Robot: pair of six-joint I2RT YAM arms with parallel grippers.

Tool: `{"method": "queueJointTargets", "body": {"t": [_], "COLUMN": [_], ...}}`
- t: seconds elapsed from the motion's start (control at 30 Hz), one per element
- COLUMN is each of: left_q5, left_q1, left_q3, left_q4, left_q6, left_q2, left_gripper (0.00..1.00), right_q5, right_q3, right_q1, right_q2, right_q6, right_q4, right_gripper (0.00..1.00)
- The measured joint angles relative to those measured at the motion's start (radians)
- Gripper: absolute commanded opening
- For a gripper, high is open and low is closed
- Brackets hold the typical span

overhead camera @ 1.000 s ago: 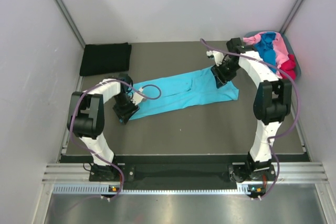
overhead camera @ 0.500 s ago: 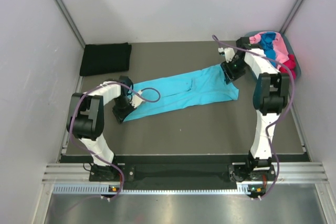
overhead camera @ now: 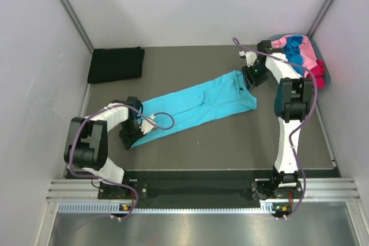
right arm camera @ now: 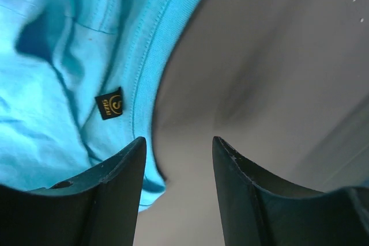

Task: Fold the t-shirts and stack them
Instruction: Fold the tshirt

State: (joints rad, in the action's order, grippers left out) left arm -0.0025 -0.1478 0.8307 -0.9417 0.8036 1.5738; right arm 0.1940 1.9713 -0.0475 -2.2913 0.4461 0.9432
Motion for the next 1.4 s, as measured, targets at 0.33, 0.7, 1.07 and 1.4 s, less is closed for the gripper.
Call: {"method": "queueJointTargets", "body": {"t": [0.33, 0.7, 1.07, 1.4], "left_q5": [-0.008, -0.015, -0.014, -0.015], "left_q1": [0.000, 0.000, 0.000, -0.025], "left_q3": [-0.041, -0.042, -0.011, 0.112], "left_q4": [-0.024, -0.028, -0.035, -0.096], "left_q6": [0.009, 0.003, -0.008, 0.088], "left_q2": [-0.031, -0.031, -0.005, 0.087], "left_gripper": [0.00, 0.00, 0.00, 0.00], "right_q5": [0.068, 0.126, 0.119, 0.062], "right_q3": [0.038, 0.074, 0.180, 0.308], "right_q1": [0.005, -0.010, -0.056, -0.098], "right_q2": [-0.026, -0.072, -0.139, -0.207], "right_q6": [-0.003, 0.006, 0.041, 0.031], "right_q4": [0.014, 0.045, 0.104, 0.086], "right_gripper": [0.50, 0.49, 0.00, 0.00]}}
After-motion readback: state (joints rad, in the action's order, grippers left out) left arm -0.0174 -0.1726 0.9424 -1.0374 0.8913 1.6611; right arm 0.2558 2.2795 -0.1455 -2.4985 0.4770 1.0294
